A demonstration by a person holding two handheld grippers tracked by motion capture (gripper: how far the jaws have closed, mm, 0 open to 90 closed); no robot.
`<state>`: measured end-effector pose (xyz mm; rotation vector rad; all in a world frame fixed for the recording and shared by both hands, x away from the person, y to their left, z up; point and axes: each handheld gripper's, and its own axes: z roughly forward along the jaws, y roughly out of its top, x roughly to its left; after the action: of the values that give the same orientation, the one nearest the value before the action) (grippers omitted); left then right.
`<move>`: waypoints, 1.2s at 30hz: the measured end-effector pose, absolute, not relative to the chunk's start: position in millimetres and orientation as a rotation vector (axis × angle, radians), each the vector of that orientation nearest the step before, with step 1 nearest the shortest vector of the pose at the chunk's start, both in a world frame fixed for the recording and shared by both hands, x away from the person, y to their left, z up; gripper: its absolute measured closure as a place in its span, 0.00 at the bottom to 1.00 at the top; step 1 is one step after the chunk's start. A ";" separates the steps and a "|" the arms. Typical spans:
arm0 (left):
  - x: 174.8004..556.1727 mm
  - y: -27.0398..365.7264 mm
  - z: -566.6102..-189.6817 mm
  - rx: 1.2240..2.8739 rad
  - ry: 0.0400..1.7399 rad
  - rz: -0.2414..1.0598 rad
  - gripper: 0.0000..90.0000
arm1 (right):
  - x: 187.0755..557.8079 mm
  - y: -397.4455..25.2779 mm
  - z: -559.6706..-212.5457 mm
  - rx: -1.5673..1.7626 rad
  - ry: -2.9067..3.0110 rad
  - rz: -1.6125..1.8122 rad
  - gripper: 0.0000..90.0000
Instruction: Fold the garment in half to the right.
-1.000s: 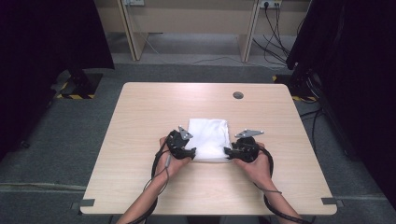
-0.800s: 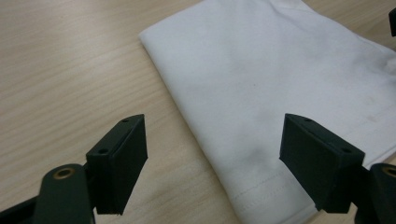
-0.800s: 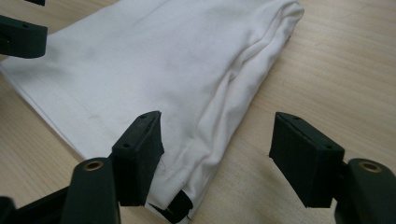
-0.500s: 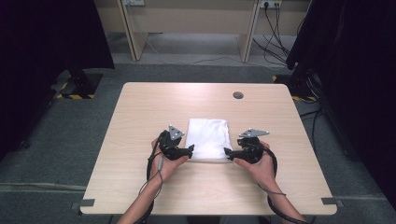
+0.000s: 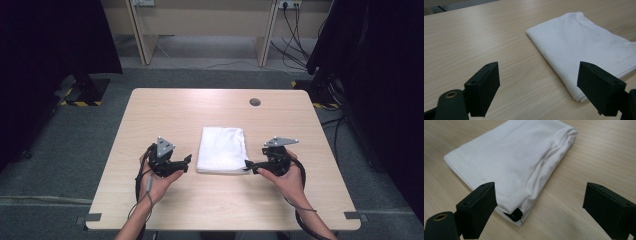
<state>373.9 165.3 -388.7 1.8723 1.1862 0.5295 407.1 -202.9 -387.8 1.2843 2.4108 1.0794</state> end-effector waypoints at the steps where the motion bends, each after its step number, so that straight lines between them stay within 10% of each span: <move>1: 372.6 167.8 -388.2 1.867 1.189 0.531 0.20 | 406.6 -204.6 -386.8 1.283 2.411 1.081 0.12; 36: 341.9 218.2 -382.8 1.823 1.228 0.595 0.20 | 387.2 -253.7 -370.6 1.307 2.354 1.106 0.12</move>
<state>341.9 218.2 -382.8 1.8225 1.2277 0.5953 387.2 -253.7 -370.6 1.3070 2.3545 1.1062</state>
